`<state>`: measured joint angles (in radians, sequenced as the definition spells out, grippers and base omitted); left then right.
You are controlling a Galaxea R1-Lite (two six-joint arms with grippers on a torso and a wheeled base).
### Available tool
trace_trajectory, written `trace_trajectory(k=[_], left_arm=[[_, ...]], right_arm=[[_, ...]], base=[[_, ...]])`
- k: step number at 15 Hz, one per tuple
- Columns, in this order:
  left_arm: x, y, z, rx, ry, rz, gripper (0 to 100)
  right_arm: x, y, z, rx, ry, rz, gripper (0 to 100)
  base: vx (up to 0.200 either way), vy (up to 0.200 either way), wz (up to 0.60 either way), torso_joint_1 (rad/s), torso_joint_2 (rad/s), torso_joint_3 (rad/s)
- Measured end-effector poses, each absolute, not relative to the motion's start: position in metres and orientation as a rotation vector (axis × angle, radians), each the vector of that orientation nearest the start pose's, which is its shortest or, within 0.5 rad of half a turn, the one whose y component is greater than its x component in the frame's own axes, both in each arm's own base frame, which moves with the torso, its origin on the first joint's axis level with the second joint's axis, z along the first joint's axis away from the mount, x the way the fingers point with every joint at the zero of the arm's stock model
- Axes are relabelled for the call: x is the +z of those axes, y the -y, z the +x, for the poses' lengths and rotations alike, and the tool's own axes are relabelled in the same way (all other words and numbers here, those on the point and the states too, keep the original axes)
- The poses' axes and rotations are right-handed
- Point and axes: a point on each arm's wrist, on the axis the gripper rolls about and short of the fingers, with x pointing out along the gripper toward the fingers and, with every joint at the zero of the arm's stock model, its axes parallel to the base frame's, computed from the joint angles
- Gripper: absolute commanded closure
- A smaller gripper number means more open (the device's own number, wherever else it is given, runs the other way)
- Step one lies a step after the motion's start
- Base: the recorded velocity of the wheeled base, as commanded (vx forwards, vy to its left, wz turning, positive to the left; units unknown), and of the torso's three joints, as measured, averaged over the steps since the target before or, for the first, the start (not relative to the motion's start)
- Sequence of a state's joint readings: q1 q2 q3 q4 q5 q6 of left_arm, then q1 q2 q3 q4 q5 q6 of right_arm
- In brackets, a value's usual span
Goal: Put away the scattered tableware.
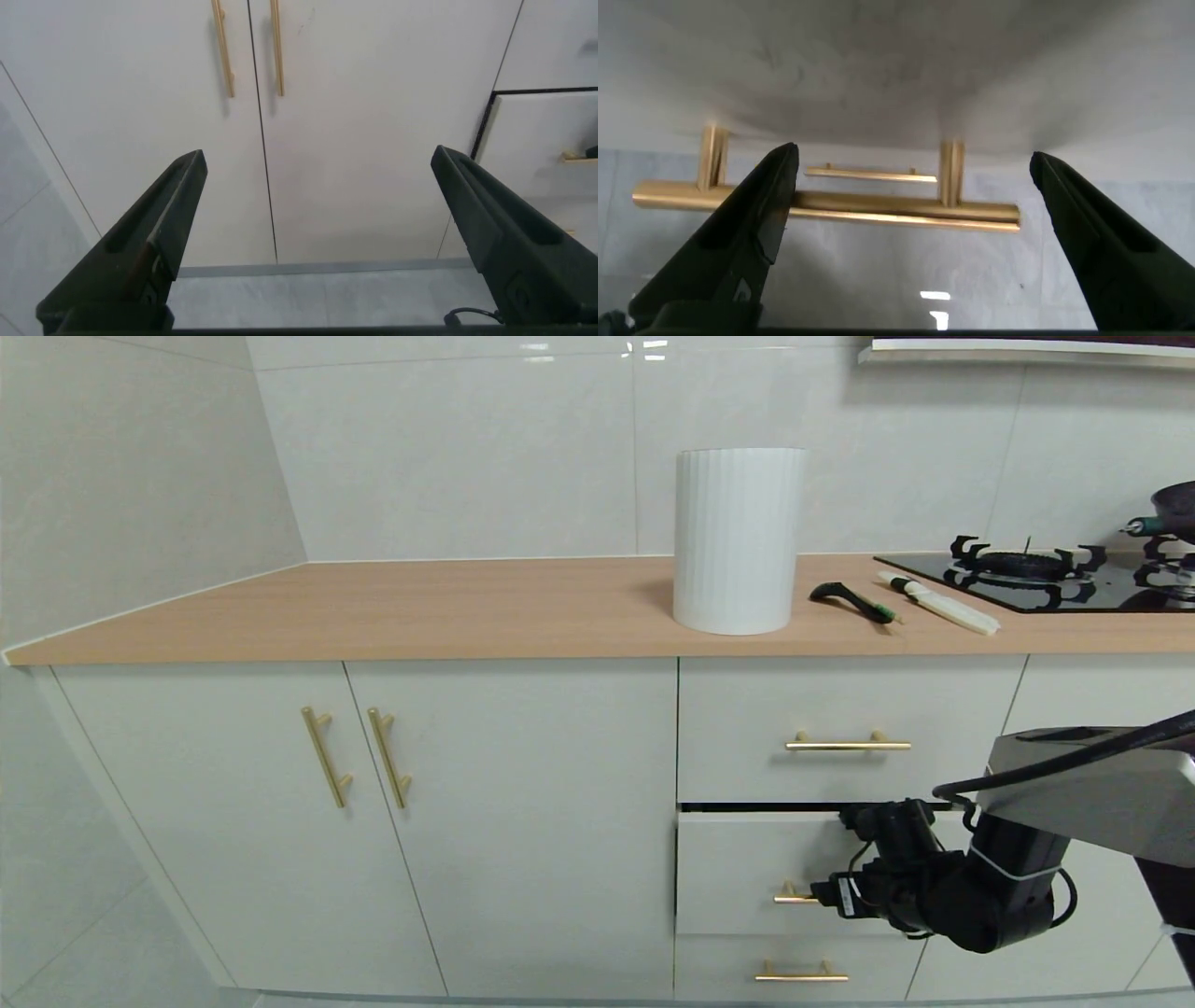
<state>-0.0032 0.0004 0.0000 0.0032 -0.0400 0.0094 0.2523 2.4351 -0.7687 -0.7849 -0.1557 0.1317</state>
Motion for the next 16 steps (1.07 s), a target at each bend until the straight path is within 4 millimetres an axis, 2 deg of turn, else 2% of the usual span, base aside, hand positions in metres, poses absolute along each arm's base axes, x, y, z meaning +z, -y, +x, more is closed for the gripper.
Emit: trace_trajectory(k=[3, 6, 8, 10, 11, 13, 16], left_arm=[[0.075, 0.001, -0.023, -0.043, -0.003, 0.010, 0], [0.075, 0.001, -0.023, -0.043, -0.003, 0.010, 0], [0.075, 0.001, -0.023, -0.043, -0.003, 0.010, 0], [0.075, 0.001, -0.023, -0.043, -0.003, 0.010, 0], [0.075, 0.001, -0.023, -0.043, -0.003, 0.010, 0], [0.075, 0.001, -0.023, -0.043, -0.003, 0.009, 0], [0.075, 0.001, -0.023, -0.043, -0.003, 0.010, 0]], right_arm=[[-0.035, -0.093, 0.316, 0.075, -0.916, -0.091, 0], [0.028, -0.099, 0.287, 0.124, -0.962, -0.117, 0], [0.076, -0.101, 0.269, 0.155, -0.901, -0.107, 0], [0.109, -0.101, 0.257, 0.173, -0.821, -0.081, 0], [0.118, -0.101, 0.256, 0.177, -0.782, -0.061, 0], [0.122, -0.104, 0.261, 0.177, -0.722, -0.033, 0], [0.101, -0.111, 0.283, 0.118, -0.674, -0.009, 0]], base=[[0.000, 0.000, 0.00, 0.000, 0.00, 0.000], [0.000, 0.000, 0.00, 0.000, 0.00, 0.000], [0.000, 0.000, 0.00, 0.000, 0.00, 0.000], [0.000, 0.000, 0.00, 0.000, 0.00, 0.000], [0.000, 0.000, 0.00, 0.000, 0.00, 0.000], [0.000, 0.000, 0.00, 0.000, 0.00, 0.000], [0.000, 0.000, 0.00, 0.000, 0.00, 0.000]])
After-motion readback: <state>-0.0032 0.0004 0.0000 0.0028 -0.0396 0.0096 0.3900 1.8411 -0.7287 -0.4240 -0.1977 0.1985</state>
